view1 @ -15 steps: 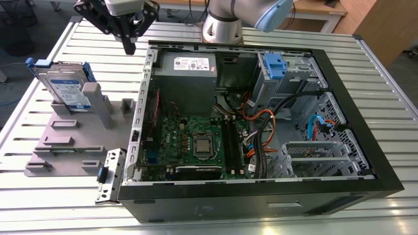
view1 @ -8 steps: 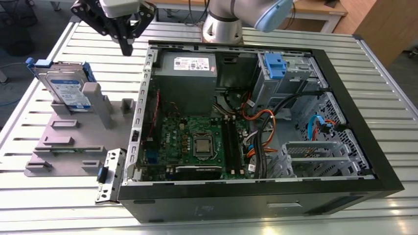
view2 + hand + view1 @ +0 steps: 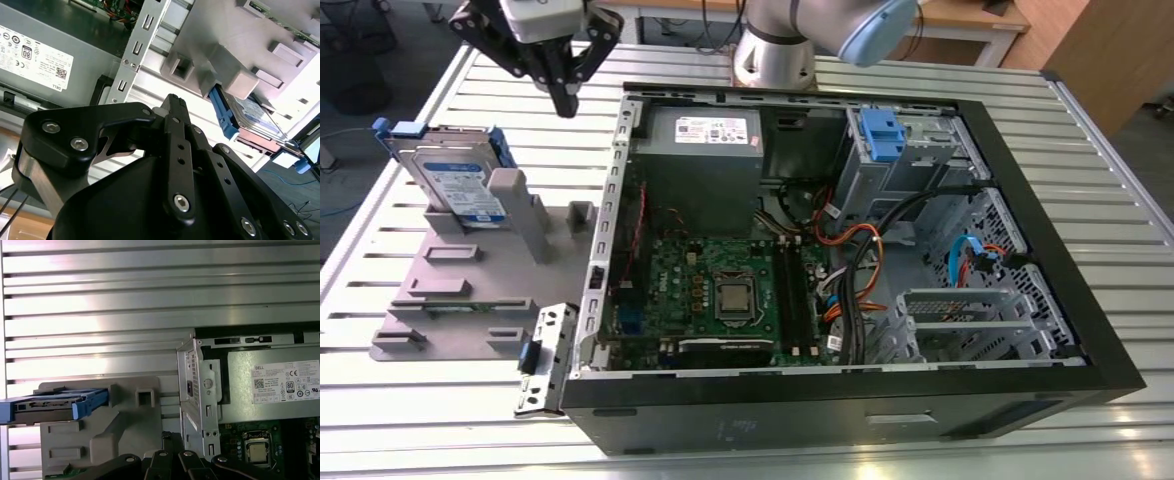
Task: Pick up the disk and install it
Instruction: 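Reach for the disk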
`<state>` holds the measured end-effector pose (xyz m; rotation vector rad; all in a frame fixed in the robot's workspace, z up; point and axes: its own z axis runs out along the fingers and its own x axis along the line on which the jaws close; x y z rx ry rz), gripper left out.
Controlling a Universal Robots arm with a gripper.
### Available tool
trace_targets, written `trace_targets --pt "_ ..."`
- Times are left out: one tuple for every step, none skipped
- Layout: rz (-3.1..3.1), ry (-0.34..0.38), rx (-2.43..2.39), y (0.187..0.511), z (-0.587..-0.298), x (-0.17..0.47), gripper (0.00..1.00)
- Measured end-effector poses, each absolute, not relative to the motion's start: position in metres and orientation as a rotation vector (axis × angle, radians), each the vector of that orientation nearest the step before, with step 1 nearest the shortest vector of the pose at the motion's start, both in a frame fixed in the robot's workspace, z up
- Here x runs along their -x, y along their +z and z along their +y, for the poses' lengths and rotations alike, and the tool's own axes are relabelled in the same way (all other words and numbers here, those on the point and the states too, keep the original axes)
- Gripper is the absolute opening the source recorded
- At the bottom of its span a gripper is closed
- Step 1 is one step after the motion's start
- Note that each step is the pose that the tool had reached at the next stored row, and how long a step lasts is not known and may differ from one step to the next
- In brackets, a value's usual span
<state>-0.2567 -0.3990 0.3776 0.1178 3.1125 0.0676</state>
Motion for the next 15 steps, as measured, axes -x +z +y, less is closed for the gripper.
trace_targets --pt "3.112 0.068 -0.118 0.377 -0.399 0.259 0.11" --pt "3.113 0.068 -0.118 0.377 -0.399 0.261 0.11" --pt "3.113 0.068 -0.118 0.376 -0.399 0.263 0.11" --pt "3.112 0.068 -0.118 0.376 -0.399 0.264 0.11" --pt "3.112 0.068 -0.118 0.375 -0.399 0.266 0.11" --pt "3.112 0.068 -0.118 0.375 -0.399 0.268 0.11" --pt "3.113 0.067 -0.118 0.374 -0.398 0.269 0.11" --pt "3.113 0.068 -0.118 0.374 -0.398 0.271 0.11" --pt "3.113 0.067 -0.118 0.373 -0.398 0.272 0.11" --pt "3.112 0.068 -0.118 0.373 -0.398 0.274 0.11" --pt "3.112 0.068 -0.118 0.372 -0.398 0.276 0.11" --pt "3.112 0.068 -0.118 0.372 -0.398 0.277 0.11" --pt "3.112 0.068 -0.118 0.371 -0.397 0.279 0.11" --pt "3.113 0.068 -0.118 0.371 -0.397 0.28 0.11" --pt "3.112 0.068 -0.118 0.371 -0.397 0.282 0.11"
